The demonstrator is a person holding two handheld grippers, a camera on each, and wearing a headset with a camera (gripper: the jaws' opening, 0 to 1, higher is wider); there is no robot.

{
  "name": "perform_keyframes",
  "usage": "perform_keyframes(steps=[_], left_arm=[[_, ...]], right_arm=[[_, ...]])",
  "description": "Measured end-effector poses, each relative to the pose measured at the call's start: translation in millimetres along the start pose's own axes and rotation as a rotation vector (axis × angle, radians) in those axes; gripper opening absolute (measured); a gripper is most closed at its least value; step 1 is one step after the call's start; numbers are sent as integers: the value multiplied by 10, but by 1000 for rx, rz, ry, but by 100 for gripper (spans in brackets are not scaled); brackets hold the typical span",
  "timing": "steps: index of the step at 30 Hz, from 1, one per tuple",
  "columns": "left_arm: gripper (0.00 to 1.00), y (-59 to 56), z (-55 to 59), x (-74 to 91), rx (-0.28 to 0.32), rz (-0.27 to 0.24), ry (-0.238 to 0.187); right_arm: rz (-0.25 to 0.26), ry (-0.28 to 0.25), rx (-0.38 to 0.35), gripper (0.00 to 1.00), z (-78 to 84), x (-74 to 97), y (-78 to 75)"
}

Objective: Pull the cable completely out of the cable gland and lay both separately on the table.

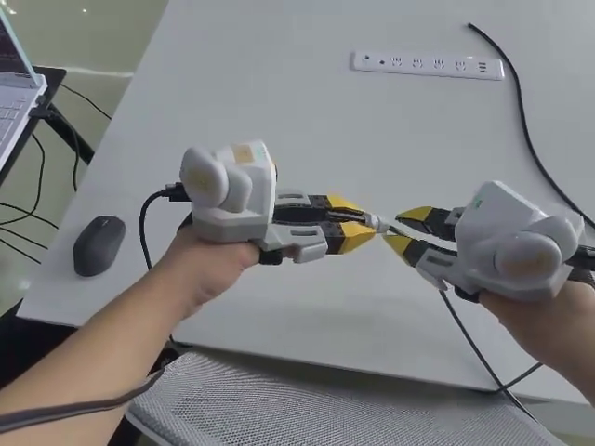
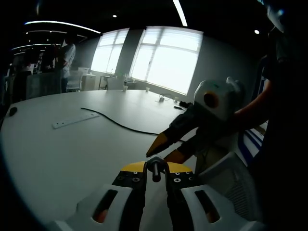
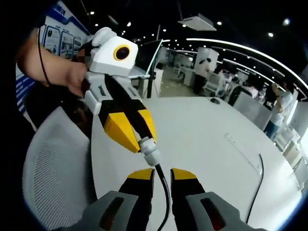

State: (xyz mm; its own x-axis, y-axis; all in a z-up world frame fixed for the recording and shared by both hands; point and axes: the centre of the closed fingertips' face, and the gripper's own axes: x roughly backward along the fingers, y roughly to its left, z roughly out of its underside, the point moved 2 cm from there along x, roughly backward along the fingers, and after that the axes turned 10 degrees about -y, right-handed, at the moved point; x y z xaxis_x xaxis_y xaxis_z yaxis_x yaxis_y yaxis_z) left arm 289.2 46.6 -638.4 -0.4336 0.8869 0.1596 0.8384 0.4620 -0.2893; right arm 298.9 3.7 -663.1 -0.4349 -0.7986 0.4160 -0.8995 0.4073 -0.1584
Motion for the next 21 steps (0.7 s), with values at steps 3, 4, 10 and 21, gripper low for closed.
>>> perform_keyframes(steps=[3,4,10,21], left_arm=[[15,-9,1,1,0,1,0],[15,-10,4,4,-1,1,2],[15,-23,10,9,1,4,4],[15,-27,-2,10,2,7,-2]], right_arm=[[-7,6,25,5,0,-9,22],[-11,9,31,3,5,-6,29],[-10,8,38,1,6,12,40],[-5,19,88,0,35,21,59]])
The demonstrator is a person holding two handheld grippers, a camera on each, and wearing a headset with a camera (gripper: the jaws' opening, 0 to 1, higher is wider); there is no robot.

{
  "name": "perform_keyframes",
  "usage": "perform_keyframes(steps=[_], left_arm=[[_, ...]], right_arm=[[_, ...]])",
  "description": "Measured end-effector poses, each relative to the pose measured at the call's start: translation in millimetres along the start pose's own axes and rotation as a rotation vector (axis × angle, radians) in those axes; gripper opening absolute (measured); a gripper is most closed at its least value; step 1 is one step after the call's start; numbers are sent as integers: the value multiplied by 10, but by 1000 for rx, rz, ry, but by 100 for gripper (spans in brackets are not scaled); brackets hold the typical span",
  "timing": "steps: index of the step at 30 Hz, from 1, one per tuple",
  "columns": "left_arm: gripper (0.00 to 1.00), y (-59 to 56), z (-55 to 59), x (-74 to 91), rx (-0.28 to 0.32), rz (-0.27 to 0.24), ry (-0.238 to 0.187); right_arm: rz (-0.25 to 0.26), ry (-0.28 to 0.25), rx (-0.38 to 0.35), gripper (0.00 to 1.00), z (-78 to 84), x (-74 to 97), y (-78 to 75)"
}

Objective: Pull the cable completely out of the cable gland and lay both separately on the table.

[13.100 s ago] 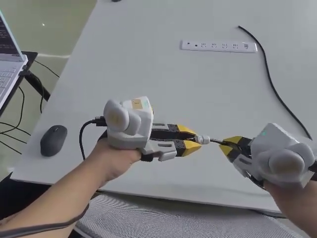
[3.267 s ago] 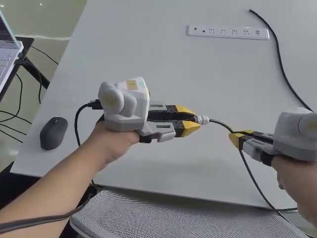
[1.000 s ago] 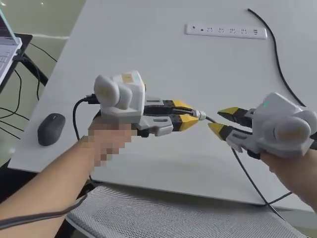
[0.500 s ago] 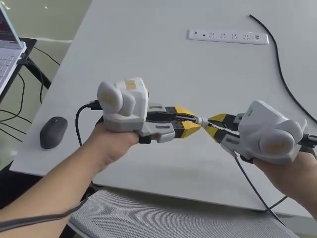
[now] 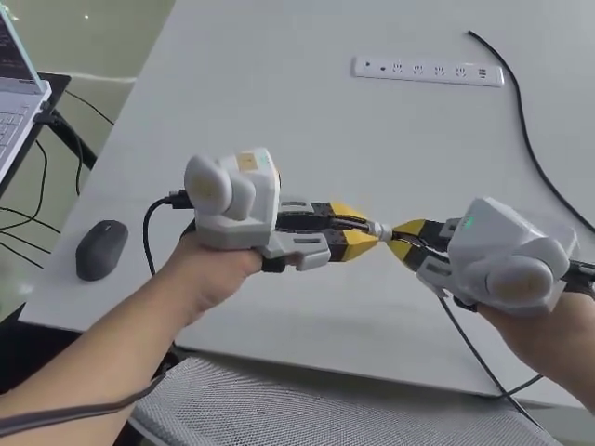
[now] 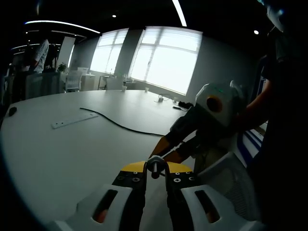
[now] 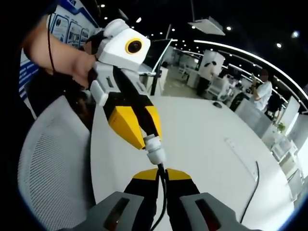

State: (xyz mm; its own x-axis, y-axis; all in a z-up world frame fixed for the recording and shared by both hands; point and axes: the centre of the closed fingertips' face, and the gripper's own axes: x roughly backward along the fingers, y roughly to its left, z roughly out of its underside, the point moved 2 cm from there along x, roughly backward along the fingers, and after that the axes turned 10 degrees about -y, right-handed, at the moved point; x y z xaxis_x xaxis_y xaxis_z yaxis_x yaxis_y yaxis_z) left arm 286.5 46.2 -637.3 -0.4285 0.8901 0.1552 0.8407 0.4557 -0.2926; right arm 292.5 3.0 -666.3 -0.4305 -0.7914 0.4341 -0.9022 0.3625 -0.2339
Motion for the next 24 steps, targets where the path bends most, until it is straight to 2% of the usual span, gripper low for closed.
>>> perform_keyframes(steps=[14,24], left_arm=[[15,-18,-35,40,-4,-6,-18],[15,-49,-36,56,-2,-9,-20]], right_arm=[[44,57,-77,0,263,113,-63],[68,79,-113,0,377,199,-60]])
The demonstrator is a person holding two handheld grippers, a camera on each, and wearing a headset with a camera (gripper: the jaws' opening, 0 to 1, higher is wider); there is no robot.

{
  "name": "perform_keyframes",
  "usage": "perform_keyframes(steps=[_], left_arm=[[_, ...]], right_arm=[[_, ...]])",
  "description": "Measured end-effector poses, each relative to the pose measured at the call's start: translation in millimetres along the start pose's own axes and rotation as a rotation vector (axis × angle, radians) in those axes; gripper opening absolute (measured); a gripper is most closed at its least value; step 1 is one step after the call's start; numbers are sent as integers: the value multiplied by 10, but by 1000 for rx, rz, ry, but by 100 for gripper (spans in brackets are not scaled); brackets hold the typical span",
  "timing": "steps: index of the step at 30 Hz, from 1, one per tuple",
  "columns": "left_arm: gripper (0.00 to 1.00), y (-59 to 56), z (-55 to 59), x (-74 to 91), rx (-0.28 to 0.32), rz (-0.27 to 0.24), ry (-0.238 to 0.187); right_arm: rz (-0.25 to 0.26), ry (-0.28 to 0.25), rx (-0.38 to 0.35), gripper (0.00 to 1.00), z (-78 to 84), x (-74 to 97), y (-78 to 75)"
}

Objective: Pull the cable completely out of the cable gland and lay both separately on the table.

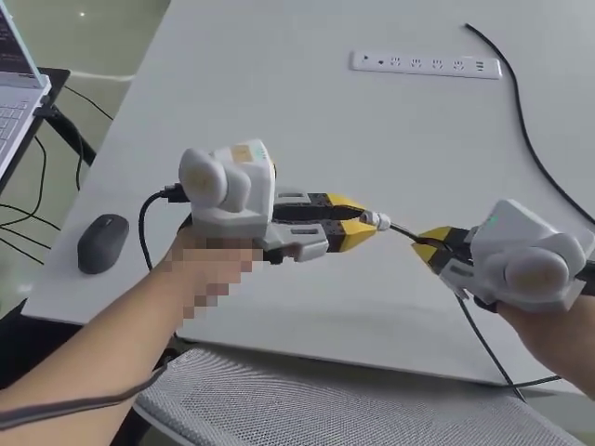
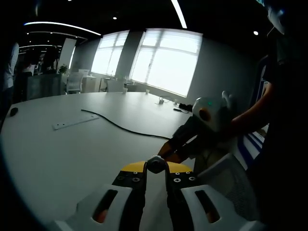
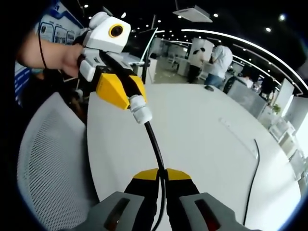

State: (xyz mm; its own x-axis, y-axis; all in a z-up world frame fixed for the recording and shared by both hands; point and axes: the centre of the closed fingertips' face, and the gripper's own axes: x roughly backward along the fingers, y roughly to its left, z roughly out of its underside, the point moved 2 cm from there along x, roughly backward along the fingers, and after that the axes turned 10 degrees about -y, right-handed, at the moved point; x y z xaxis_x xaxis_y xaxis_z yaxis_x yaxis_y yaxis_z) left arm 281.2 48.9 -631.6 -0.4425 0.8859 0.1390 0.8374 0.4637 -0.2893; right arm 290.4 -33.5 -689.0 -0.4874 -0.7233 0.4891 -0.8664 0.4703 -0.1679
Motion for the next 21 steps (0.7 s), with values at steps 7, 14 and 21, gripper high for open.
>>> perform_keyframes(steps=[7,14,21], left_arm=[[15,-6,7,14,2,-9,-3],[15,3,21,32,1,-18,1],[15,-11,33,26,2,-24,-2]], right_arm=[[7,12,-15,0,64,35,2],[12,23,-19,0,142,76,-6],[18,34,-18,0,218,132,-29]])
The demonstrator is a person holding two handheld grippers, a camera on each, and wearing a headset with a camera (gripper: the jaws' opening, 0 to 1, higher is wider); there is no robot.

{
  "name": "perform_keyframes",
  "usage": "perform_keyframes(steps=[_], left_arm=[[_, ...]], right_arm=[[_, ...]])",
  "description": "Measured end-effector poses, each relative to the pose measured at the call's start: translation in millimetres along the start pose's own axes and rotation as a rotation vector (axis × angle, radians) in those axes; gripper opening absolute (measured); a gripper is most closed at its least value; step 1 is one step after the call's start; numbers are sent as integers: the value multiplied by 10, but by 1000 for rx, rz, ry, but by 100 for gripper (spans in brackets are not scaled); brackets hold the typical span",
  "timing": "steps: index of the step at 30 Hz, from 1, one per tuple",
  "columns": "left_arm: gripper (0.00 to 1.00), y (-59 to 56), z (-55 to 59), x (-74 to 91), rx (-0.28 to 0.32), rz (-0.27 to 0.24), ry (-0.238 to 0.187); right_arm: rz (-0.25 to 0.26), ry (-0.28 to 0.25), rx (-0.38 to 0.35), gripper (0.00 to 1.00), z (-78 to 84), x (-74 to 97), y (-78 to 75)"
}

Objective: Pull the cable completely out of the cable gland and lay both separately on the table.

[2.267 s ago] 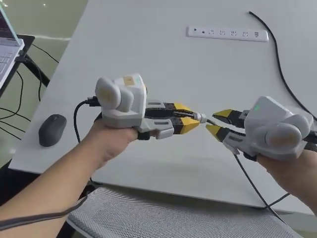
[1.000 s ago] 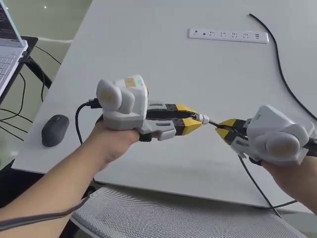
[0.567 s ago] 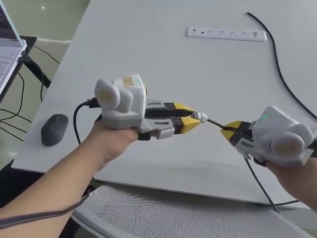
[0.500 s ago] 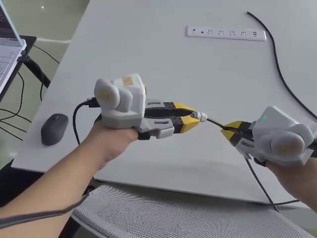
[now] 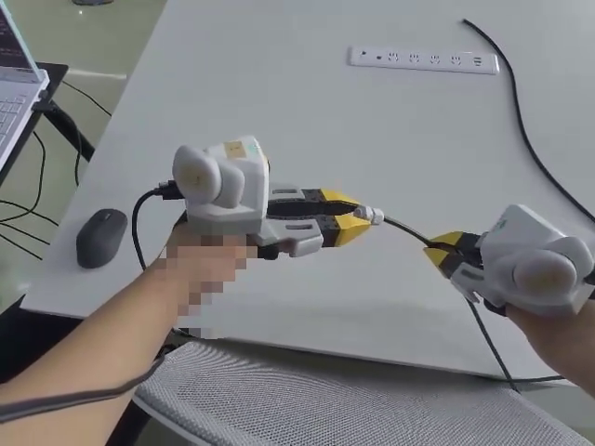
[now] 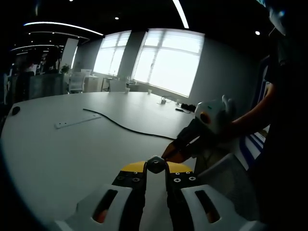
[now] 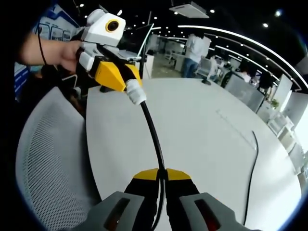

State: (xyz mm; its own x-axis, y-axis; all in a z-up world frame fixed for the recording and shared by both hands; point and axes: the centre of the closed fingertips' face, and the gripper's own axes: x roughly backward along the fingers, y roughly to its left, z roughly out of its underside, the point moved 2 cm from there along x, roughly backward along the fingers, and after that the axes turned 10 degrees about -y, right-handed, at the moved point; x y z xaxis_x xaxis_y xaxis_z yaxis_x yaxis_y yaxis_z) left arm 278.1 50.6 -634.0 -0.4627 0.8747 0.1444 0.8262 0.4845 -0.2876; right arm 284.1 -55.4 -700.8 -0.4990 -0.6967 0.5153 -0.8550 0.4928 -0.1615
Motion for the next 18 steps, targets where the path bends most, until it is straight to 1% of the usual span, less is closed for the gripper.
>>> perform_keyframes(steps=[7,18], left_arm=[[15,-25,12,12,0,-8,-4],[15,-54,53,8,4,-5,7]], right_arm=[[8,3,-3,0,24,23,-47],[9,5,-13,0,17,22,-89]])
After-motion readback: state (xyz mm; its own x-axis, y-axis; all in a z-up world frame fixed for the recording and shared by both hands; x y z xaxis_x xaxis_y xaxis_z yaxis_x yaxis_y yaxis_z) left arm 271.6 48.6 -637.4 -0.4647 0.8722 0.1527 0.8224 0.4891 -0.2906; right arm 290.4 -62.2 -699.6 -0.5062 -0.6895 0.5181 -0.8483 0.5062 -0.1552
